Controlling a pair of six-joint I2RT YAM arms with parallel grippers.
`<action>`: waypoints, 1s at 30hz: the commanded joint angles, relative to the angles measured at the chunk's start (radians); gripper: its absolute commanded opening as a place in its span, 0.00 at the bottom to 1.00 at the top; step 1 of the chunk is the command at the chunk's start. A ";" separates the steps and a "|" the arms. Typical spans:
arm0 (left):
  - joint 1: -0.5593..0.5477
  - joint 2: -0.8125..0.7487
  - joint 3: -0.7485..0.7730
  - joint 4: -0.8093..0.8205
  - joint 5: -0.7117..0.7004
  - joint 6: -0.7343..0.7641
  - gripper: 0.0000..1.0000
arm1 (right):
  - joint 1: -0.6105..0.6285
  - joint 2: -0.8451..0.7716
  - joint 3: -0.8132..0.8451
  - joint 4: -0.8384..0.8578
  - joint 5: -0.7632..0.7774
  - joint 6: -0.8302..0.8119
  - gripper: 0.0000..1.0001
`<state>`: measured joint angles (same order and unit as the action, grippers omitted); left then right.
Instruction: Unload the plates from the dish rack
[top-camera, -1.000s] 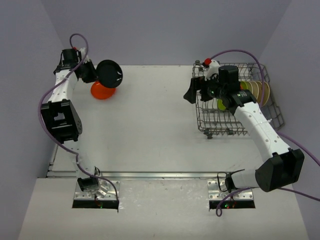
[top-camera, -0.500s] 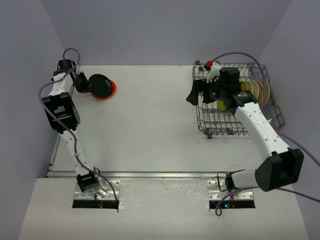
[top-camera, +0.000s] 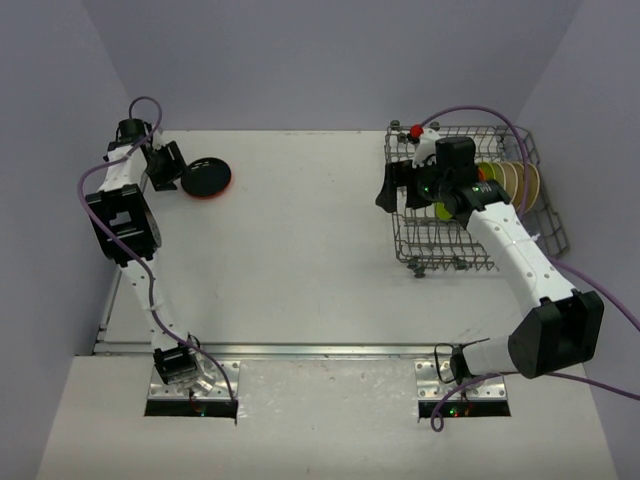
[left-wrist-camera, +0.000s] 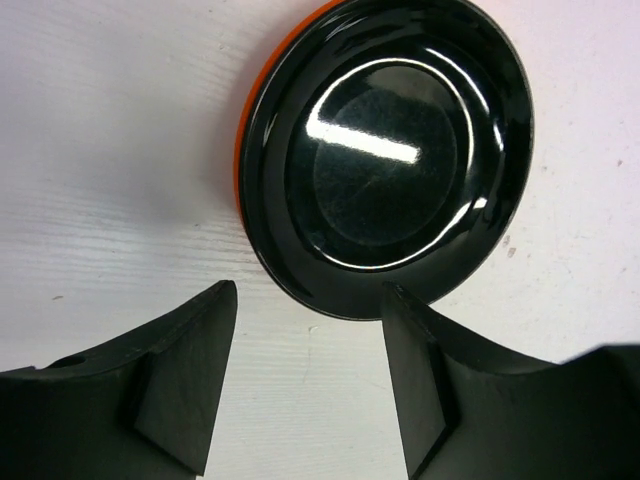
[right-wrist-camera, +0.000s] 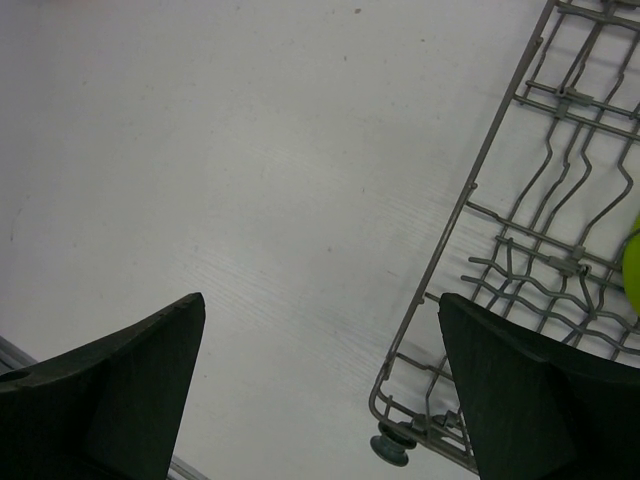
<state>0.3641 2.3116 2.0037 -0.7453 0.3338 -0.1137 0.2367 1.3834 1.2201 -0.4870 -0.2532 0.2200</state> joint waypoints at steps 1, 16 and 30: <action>-0.012 -0.072 0.028 0.001 -0.067 0.078 0.58 | -0.005 -0.024 0.027 0.013 0.082 -0.034 0.99; -0.325 -0.684 -0.506 0.303 -0.406 0.333 0.61 | -0.152 0.086 0.061 0.094 0.525 -0.211 0.65; -0.602 -0.863 -0.629 0.334 -0.546 0.325 0.63 | -0.229 0.274 0.149 0.138 0.578 -0.135 0.44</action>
<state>-0.2130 1.4719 1.3743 -0.4476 -0.1680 0.2058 0.0237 1.6286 1.3066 -0.3966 0.2963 0.0435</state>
